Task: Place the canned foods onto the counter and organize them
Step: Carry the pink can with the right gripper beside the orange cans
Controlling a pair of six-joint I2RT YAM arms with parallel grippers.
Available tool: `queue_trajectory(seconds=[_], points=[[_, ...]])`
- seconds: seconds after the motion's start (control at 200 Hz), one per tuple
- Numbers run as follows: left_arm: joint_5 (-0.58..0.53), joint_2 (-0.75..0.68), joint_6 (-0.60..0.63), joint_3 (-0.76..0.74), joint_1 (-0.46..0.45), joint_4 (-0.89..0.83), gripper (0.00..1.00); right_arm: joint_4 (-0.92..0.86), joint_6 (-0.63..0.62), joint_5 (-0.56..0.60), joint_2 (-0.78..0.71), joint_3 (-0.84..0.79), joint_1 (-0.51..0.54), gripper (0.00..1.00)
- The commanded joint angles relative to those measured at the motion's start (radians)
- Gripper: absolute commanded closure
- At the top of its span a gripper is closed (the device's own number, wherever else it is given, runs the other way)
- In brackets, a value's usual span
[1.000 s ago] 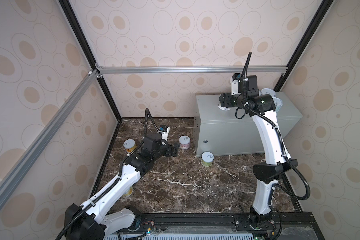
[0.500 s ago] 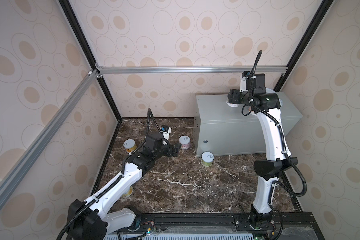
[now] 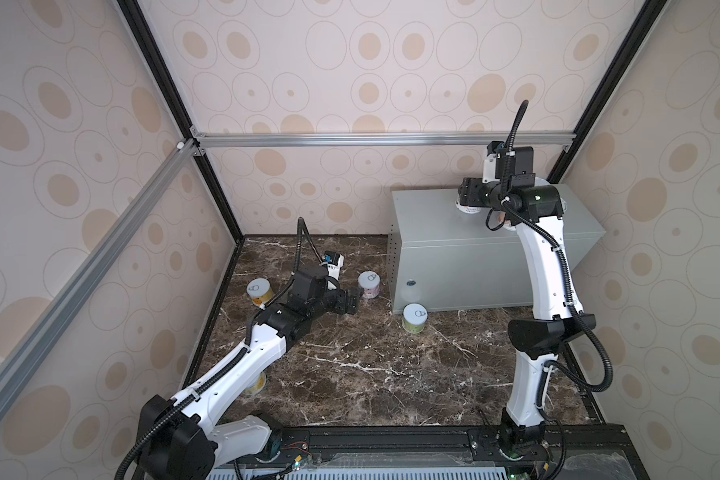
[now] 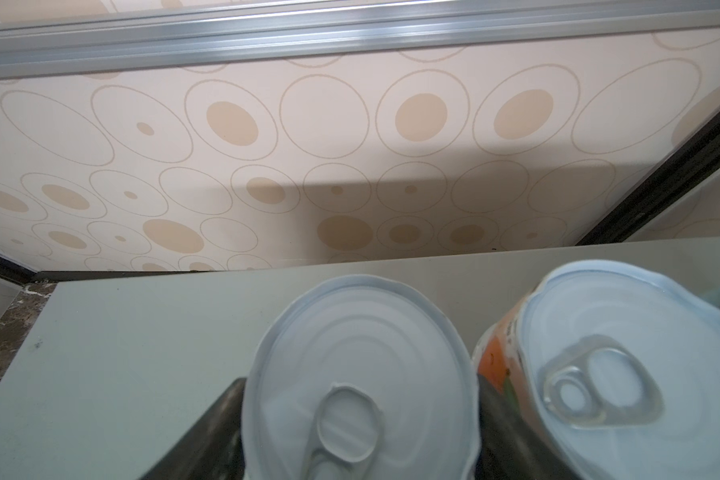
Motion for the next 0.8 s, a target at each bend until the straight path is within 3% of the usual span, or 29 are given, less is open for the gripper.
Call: queue_trajectory(seconds=[0.0,0.44,0.795], points=[[0.011,0.005,-0.007,0.003,0.008,0.020,0.01,-0.008,-0.009,-0.004,0.019,0.024,-0.010,0.30],[0.013,0.011,-0.008,0.002,0.008,0.019,0.01,-0.029,0.004,0.098,0.008,0.025,-0.010,0.32],[0.012,0.010,-0.008,0.002,0.011,0.018,0.01,-0.016,0.034,0.087,-0.006,0.010,-0.010,0.27]])
